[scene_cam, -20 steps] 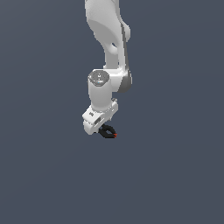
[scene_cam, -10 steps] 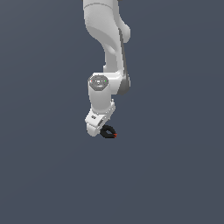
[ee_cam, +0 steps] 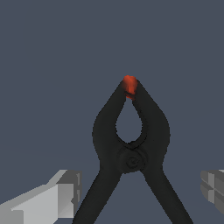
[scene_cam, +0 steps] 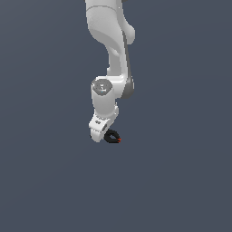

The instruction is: Pick up the object and move it to a goal position.

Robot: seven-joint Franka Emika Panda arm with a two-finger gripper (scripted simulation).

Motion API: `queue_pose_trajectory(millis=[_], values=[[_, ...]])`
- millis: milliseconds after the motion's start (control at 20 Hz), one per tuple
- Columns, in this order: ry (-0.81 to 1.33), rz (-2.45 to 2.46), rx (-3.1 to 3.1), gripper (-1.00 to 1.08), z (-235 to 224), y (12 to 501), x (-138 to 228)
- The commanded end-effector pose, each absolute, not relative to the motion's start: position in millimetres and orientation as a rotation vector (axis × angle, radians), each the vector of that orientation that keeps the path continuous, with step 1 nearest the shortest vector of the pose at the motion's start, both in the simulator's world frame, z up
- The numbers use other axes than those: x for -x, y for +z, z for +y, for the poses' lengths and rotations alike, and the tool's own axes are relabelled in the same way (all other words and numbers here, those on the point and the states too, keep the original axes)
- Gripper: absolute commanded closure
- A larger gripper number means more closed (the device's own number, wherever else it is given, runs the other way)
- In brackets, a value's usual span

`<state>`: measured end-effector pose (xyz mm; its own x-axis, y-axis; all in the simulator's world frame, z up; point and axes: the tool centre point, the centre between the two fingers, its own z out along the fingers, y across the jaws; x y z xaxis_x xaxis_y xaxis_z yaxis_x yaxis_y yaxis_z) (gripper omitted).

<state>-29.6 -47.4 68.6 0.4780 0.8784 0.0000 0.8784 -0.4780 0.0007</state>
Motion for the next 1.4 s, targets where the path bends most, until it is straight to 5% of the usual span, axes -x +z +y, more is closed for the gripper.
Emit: queue_pose_trajectory(millis=[0, 700, 750, 1350], values=[[0.0, 1.606, -2.7, -0.92, -47.2, 64.4, 29.9], [0.0, 1.611, -2.697, -0.92, -47.2, 19.2, 30.2], [0.0, 1.611, -2.697, 1.08, -47.2, 19.2, 30.2], [0.003, 1.608, -2.696, 1.08, -47.8, 21.4, 29.9]])
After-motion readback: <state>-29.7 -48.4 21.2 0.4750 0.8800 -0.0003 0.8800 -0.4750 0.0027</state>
